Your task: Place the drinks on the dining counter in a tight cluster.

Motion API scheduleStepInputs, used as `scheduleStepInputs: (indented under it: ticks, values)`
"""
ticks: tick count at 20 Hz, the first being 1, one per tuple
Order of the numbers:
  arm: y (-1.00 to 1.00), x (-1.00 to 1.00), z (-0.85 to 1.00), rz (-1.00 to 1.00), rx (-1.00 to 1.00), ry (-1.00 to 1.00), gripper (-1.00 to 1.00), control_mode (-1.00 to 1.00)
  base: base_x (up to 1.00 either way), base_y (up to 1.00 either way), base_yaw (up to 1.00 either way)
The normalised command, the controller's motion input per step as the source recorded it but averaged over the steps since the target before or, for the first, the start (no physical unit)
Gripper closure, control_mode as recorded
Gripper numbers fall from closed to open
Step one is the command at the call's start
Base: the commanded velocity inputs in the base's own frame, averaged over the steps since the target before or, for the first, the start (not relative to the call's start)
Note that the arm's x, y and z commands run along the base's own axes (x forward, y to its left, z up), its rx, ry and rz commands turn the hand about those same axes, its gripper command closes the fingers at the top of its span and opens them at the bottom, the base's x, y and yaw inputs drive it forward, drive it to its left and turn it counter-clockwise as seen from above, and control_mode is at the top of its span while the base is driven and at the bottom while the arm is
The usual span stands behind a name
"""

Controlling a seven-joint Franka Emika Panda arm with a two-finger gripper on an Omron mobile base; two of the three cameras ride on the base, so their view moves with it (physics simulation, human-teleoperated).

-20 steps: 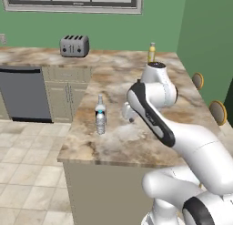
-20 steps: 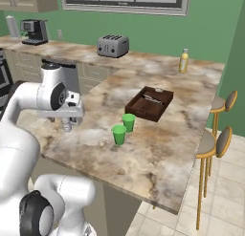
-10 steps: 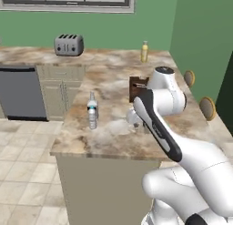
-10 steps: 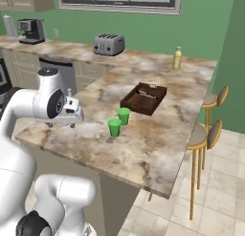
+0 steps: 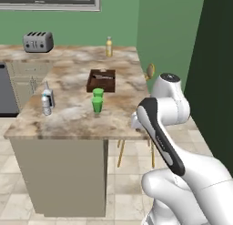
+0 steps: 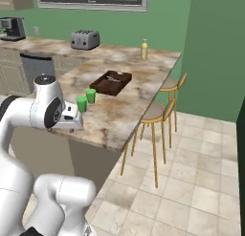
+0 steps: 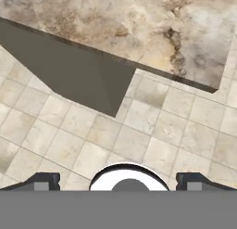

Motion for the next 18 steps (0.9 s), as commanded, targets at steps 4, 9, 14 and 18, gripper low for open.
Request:
scheduleStepInputs:
  ticks: [4,9,14,18]
  values:
    - [0.00,0.00,0.00,0.00,0.00,0.00,-1.00,1.00,-0.15,-0.80,0.18]
    - [0.00,0.00,0.00,0.00,0.00,0.00,-1.00,1.00,0.34,-0.99,0.30]
    - [0.00,0.00,0.00,0.00,0.00,0.00,-1.00,1.00,1.00,-0.90,0.50]
    - [0.00,0.00,0.00,0.00,0.00,0.00,-1.00,1.00,1.00,-0.75,0.62]
